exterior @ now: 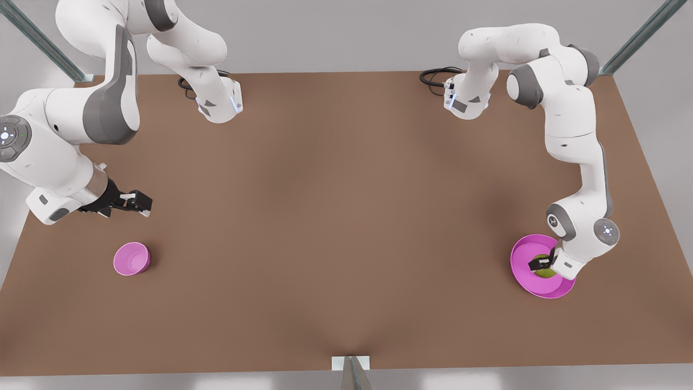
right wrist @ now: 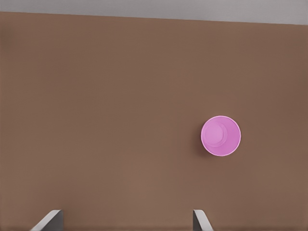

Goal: Use the left arm to pick up the apple from the plate, transfer it to the gripper of the right arm, and then use the right arm to place it into the bowl

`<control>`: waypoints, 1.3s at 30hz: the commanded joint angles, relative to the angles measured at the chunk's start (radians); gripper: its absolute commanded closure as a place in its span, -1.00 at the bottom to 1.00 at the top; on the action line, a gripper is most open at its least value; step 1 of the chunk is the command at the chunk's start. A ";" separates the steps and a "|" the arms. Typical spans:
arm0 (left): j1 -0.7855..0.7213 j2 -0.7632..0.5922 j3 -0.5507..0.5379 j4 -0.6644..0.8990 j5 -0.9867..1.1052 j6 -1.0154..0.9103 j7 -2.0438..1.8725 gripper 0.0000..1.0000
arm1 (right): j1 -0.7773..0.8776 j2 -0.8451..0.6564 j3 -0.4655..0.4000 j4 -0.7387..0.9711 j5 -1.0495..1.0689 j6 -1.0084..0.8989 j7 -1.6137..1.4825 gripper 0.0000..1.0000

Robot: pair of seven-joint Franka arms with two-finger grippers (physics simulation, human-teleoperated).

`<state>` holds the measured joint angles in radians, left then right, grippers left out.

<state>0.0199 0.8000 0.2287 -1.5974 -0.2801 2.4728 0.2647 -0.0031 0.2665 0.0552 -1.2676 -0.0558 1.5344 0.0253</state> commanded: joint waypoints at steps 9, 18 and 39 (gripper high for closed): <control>0.000 0.013 -0.012 0.002 -0.008 0.018 0.028 -0.70 | 0.000 -0.001 0.000 0.000 0.001 0.000 -0.005 -1.00; -0.058 -0.016 -0.012 0.053 -0.001 0.009 0.030 -0.56 | 0.000 -0.001 0.000 0.000 0.001 0.000 -0.007 -1.00; -0.242 0.030 -0.661 0.385 -0.995 -0.072 1.906 -0.55 | 0.014 -0.003 0.041 0.002 0.002 0.000 0.080 -1.00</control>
<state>-0.2110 0.8161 -0.4324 -1.2384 -1.1577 2.3351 0.9847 0.0028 0.2651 0.0965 -1.2668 -0.0547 1.5346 0.0350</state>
